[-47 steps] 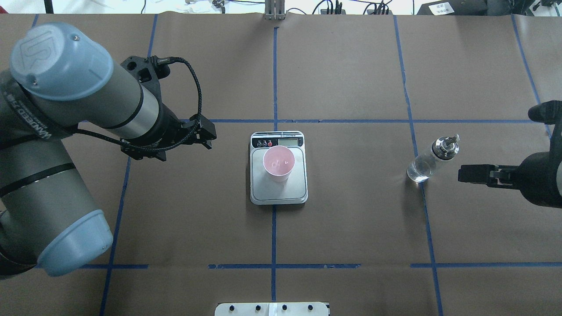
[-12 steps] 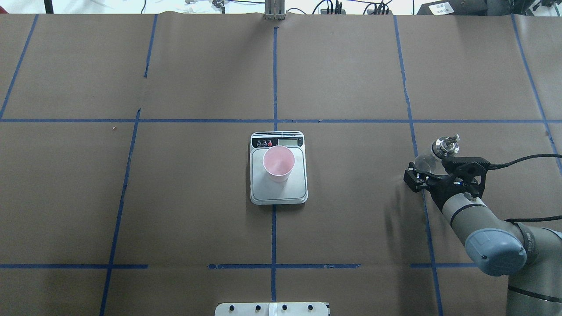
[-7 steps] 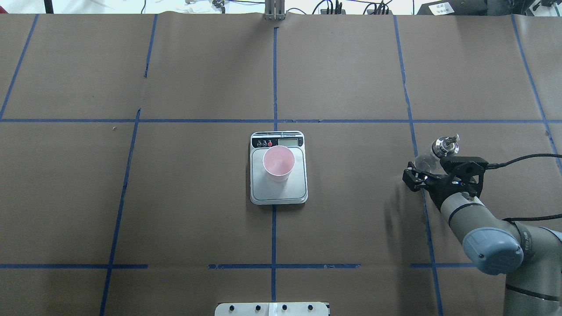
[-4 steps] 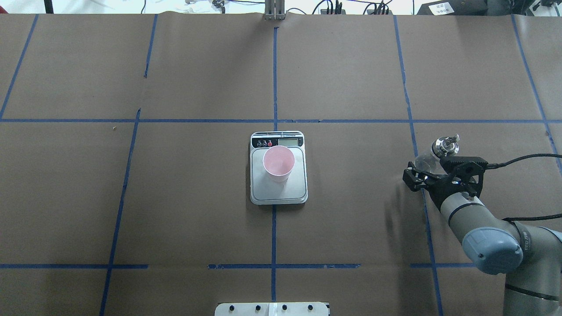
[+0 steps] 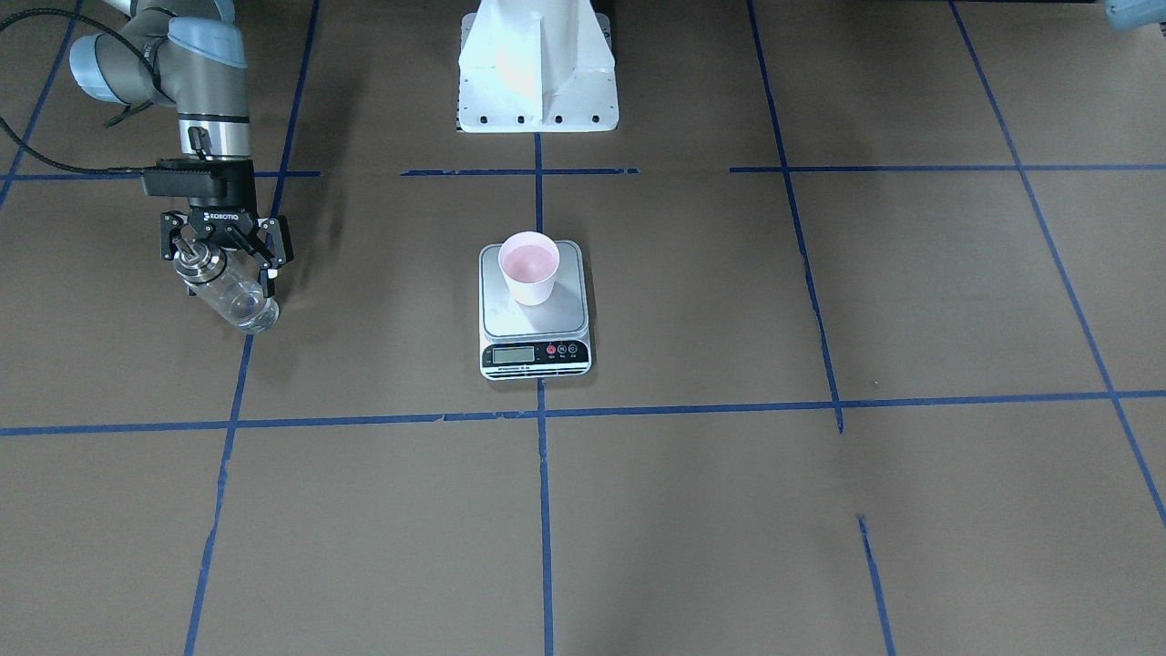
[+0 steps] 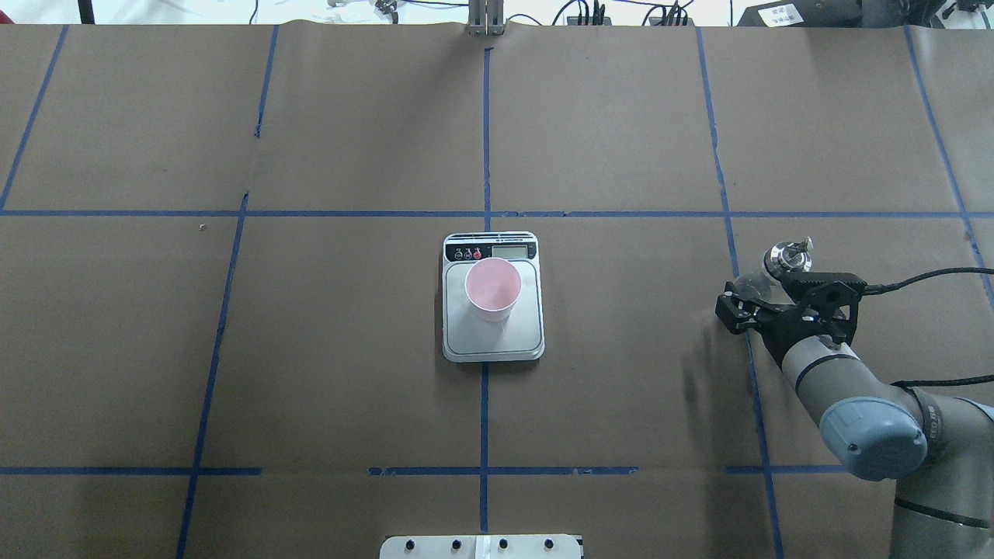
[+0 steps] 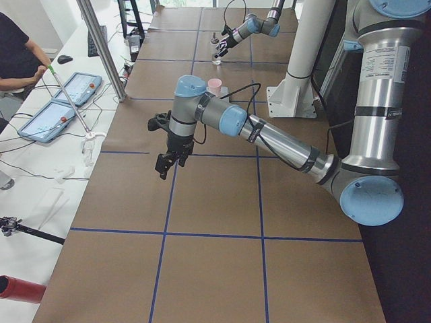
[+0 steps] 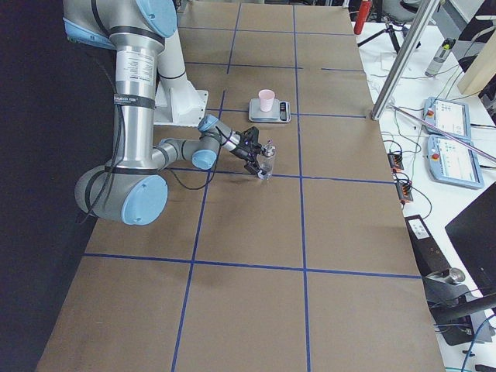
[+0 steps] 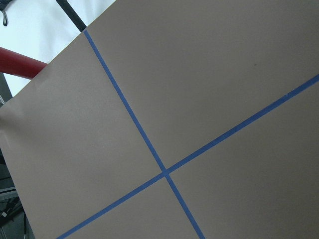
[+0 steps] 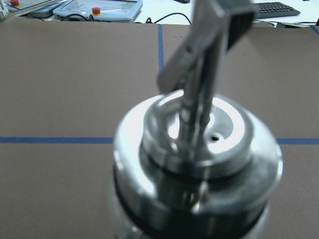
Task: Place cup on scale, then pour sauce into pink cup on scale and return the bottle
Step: 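Close the right gripper around the glass sauce bottle, then lift the sauce bottle with the right gripper toward the scale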
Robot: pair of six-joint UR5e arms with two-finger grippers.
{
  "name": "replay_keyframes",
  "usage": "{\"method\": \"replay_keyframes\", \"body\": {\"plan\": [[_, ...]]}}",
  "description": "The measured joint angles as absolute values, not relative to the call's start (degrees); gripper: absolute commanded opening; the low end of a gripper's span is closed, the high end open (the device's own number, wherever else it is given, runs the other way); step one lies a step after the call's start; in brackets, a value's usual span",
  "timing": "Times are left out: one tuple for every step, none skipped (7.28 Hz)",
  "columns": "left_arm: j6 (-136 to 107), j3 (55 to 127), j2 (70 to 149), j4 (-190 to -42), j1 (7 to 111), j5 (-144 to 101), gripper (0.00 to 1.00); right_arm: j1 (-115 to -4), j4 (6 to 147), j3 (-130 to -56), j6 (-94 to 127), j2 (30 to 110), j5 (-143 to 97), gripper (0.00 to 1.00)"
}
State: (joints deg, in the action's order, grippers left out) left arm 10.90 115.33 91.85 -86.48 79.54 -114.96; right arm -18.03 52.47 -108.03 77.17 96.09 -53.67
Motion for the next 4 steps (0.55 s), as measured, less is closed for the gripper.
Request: {"method": "replay_keyframes", "body": {"plan": [[10.9,115.4,91.8,-86.5,79.5,-115.0,1.0,-18.1,52.5,-108.0,77.1,96.1,-53.7,0.21],[10.9,115.4,91.8,-86.5,79.5,-115.0,1.0,-18.3,52.5,-108.0,77.1,96.0,-53.7,0.0],[10.9,115.4,91.8,-86.5,79.5,-115.0,1.0,-18.4,52.4,-108.1,76.9,96.0,-53.7,0.0],[10.9,115.5,91.8,-86.5,79.5,-115.0,1.0,-18.8,52.4,-108.2,76.3,95.9,-53.7,0.0]]}}
